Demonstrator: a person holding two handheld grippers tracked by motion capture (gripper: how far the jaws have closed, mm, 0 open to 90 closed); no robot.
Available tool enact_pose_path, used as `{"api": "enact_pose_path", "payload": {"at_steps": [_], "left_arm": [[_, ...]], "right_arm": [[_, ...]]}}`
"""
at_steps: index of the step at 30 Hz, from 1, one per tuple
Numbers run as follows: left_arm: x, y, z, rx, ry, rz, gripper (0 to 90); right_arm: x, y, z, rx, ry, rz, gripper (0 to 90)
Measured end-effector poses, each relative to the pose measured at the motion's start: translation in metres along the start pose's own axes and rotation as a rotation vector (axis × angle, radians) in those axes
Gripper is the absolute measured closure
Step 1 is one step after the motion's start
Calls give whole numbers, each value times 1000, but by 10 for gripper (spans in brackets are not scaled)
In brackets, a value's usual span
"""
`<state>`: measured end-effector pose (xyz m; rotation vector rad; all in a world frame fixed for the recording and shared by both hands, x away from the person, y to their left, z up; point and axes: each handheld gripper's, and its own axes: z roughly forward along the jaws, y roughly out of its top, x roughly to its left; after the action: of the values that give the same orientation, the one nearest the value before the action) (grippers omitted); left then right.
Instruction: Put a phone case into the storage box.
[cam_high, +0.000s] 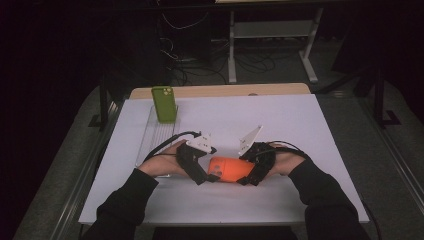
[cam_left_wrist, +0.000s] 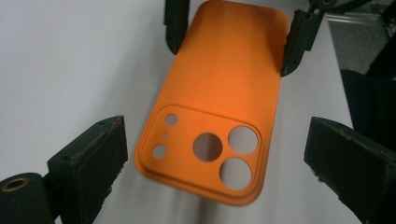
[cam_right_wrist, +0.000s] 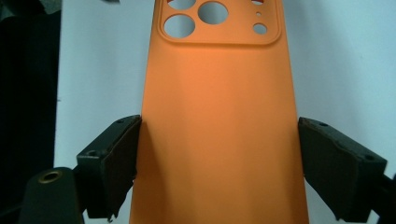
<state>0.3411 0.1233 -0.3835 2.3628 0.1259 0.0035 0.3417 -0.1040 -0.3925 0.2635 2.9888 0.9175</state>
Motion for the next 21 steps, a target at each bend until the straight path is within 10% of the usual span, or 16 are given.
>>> {"api": "enact_pose_path", "payload": {"at_steps": [21], "left_arm": [[-10,-4,12,95,-68,60,82]], "right_arm": [[22,22,2,-8,35,-83,153]]}}
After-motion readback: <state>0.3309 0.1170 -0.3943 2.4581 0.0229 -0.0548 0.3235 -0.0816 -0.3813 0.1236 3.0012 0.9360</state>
